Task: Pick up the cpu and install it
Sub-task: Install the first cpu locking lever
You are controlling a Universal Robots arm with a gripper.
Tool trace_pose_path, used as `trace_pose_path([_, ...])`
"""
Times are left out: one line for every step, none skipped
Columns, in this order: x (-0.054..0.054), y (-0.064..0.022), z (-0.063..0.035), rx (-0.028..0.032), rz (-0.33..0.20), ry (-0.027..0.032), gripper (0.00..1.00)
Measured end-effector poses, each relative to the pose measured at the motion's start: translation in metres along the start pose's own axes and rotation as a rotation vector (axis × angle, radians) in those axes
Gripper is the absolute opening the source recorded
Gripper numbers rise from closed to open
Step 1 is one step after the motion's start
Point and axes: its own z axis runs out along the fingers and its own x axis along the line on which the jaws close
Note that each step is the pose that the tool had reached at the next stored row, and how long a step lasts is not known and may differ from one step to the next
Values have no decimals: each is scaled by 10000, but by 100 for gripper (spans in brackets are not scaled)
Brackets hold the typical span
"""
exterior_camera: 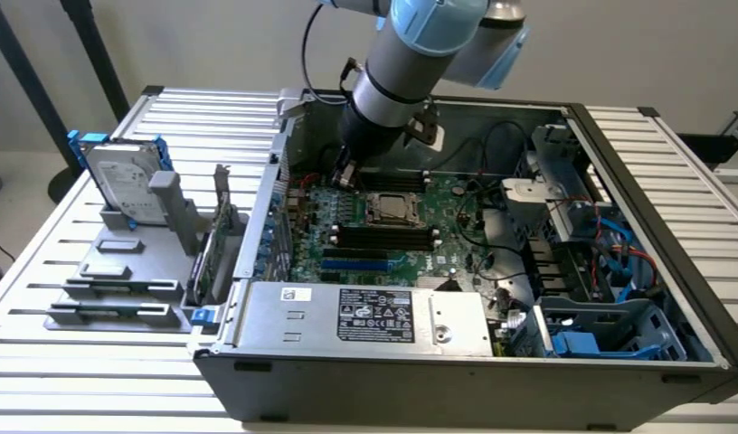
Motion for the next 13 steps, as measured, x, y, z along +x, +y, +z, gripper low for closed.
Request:
trace_pose_path([0,0,1,-13,93,65,11])
trace_pose_path([0,1,0,-30,201,114,11])
trace_pose_path([0,1,1,-50,307,168,11])
trace_pose_path([0,1,1,-68,408,227,11])
trace_pose_path([0,1,2,-81,489,296,11])
trace_pose_path([0,1,2,-86,543,387,11])
trace_pose_path([0,1,2,-86,578,486,11])
trace_pose_path([0,1,2,-82,606,588,11])
trace_pose_path([0,1,2,-79,625,698,11])
trace_pose_path([0,1,2,-80,649,797,11])
trace_pose_path([0,1,2,-99,690,870,11])
trace_pose_path([0,0,1,-128,740,920,11])
trace_pose_path([0,0,-1,-162,796,964,11])
